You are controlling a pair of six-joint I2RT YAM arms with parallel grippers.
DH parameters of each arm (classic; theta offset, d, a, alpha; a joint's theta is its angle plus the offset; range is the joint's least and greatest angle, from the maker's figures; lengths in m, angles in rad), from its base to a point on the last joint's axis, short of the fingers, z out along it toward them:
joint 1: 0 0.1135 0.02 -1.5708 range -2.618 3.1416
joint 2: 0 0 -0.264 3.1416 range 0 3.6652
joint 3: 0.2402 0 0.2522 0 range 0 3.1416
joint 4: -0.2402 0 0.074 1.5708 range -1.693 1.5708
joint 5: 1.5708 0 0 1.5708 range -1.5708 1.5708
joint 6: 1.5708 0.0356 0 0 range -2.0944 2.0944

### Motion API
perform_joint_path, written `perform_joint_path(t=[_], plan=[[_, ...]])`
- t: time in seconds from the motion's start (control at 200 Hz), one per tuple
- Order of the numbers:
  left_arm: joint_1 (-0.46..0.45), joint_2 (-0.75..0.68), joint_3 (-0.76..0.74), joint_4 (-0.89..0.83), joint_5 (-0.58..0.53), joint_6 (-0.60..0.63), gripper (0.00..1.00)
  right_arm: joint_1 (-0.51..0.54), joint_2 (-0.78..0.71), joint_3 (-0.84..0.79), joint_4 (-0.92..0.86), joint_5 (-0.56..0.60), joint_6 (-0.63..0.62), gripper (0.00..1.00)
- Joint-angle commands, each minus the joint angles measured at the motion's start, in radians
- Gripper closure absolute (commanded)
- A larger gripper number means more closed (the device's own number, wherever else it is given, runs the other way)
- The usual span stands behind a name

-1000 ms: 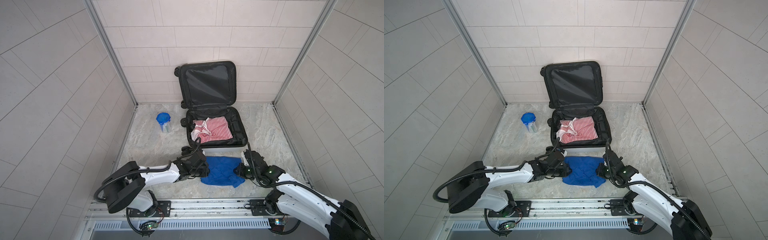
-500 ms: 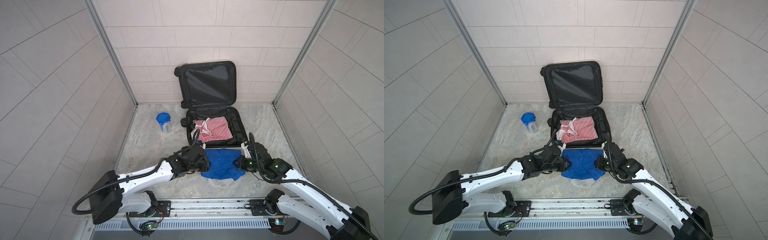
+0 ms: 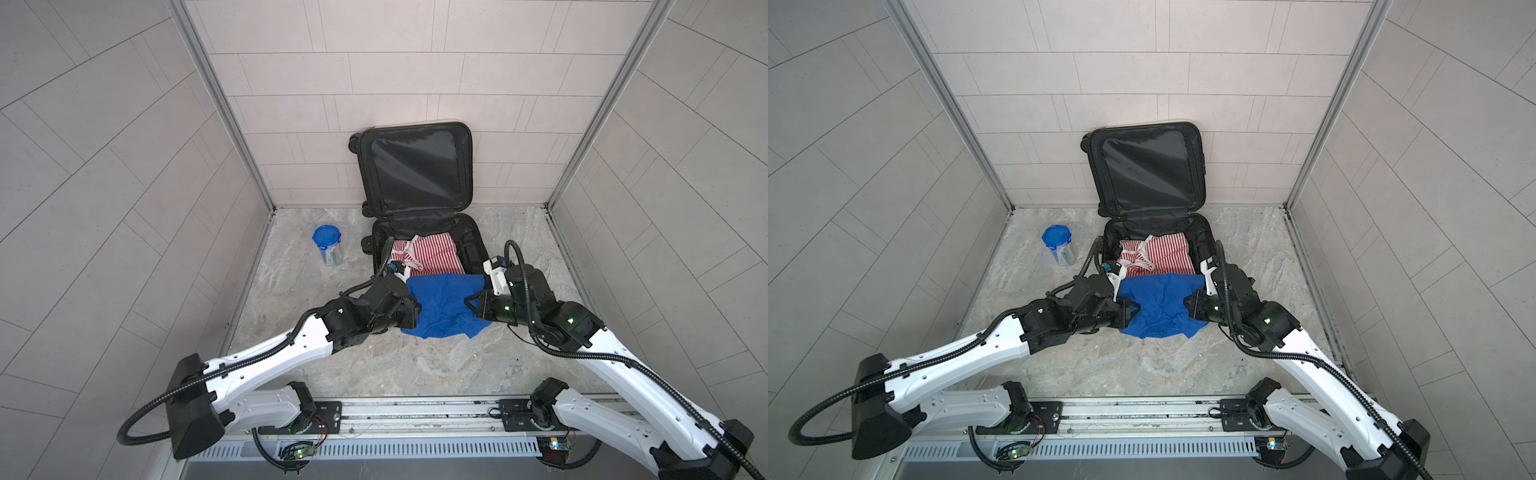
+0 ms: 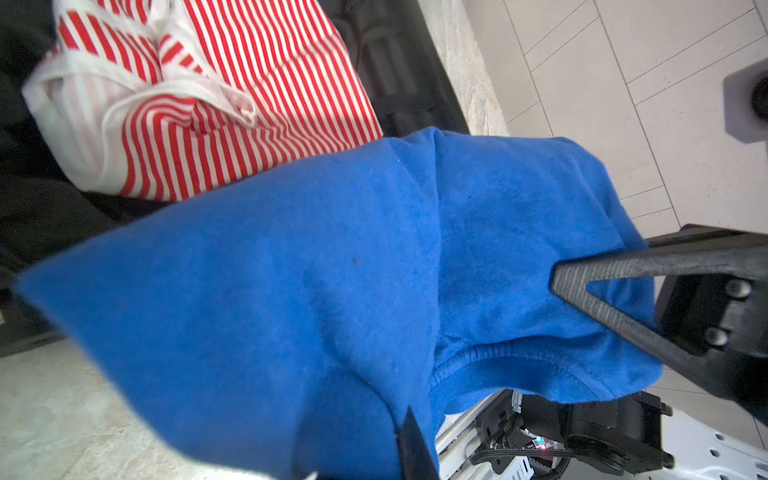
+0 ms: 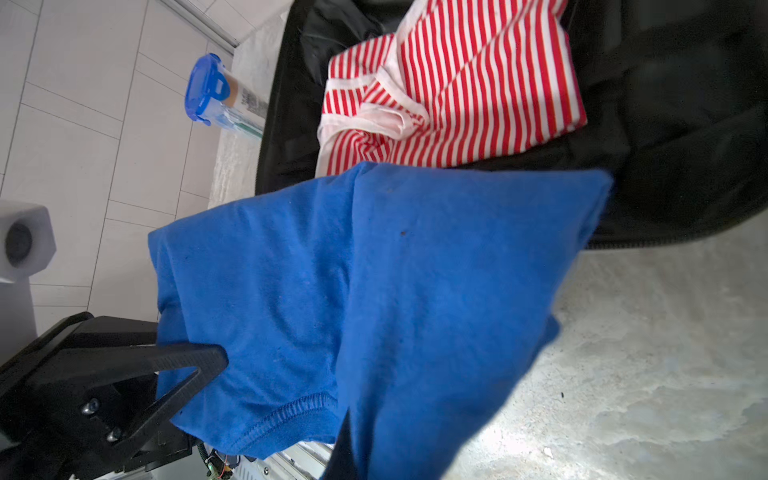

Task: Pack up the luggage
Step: 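Lift the blue cloth with both grippers over the open suitcase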

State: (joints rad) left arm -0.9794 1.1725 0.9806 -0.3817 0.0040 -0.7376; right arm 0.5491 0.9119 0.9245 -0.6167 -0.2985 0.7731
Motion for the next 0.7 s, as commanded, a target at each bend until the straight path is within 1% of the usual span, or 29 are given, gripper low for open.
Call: perform_joint_path(t=[0.0,0.1,0.2,0.37,0.54,0.695], plan=[[0.007,0.003,0.085,-0.023,-0.051,0.081,1.0,-0.016,0.052,0.087,0.005,0.017,-0.061,1.0],[0.024,0.04,0.159,-0.059,-0.061,0.129,1.0,-0.035,0.115,0.164,0.008,0.012,-0.095,1.0],[0.06,0.079,0.219,-0.077,-0.061,0.16,1.0,-0.065,0.187,0.249,0.01,-0.012,-0.123,1.0],[0.143,0.169,0.332,-0.089,-0.014,0.211,1.0,-0.099,0.319,0.377,0.012,-0.034,-0.17,1.0],[0.215,0.285,0.443,-0.107,0.031,0.262,1.0,-0.143,0.453,0.497,0.008,-0.068,-0.191,1.0],[0.276,0.368,0.507,-0.113,0.061,0.292,1.0,-0.19,0.569,0.586,-0.004,-0.095,-0.207,1.0]])
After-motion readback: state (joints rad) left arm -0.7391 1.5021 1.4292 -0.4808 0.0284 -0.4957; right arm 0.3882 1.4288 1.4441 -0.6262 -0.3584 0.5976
